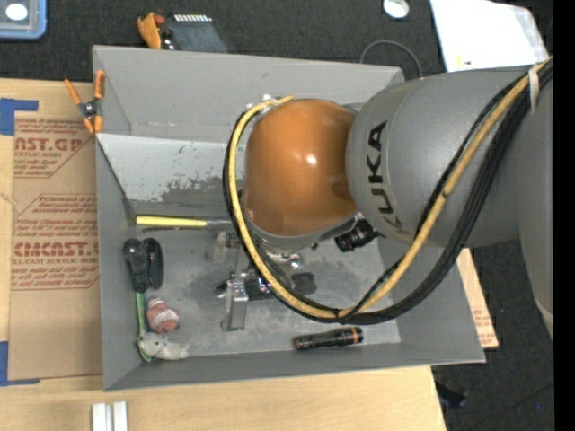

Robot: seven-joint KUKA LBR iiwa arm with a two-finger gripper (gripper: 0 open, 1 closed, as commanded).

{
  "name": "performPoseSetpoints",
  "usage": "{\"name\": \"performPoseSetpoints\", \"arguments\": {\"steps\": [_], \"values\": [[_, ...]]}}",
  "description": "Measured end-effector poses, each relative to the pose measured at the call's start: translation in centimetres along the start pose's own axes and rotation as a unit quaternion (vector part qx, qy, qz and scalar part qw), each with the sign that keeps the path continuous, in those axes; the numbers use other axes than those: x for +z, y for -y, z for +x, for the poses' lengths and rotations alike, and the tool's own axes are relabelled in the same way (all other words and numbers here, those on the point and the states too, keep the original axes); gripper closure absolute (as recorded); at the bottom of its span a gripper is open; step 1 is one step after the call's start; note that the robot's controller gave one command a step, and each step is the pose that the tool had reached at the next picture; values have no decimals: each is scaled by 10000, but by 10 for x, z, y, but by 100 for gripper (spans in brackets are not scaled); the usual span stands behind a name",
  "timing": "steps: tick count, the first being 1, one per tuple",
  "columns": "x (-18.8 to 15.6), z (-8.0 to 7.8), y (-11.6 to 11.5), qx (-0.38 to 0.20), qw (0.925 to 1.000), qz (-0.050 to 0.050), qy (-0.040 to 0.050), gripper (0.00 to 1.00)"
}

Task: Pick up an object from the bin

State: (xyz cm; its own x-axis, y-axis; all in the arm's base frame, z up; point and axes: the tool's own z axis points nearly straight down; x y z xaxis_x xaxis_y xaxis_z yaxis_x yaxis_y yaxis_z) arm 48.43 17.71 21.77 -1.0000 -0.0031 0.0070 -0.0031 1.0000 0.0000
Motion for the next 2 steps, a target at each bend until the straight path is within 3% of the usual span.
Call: {"name": "performPoseSetpoints", "arguments": {"steps": [2], "values": [[-4, -7, -1, -173, 9998, -1, 35, 0]]}}
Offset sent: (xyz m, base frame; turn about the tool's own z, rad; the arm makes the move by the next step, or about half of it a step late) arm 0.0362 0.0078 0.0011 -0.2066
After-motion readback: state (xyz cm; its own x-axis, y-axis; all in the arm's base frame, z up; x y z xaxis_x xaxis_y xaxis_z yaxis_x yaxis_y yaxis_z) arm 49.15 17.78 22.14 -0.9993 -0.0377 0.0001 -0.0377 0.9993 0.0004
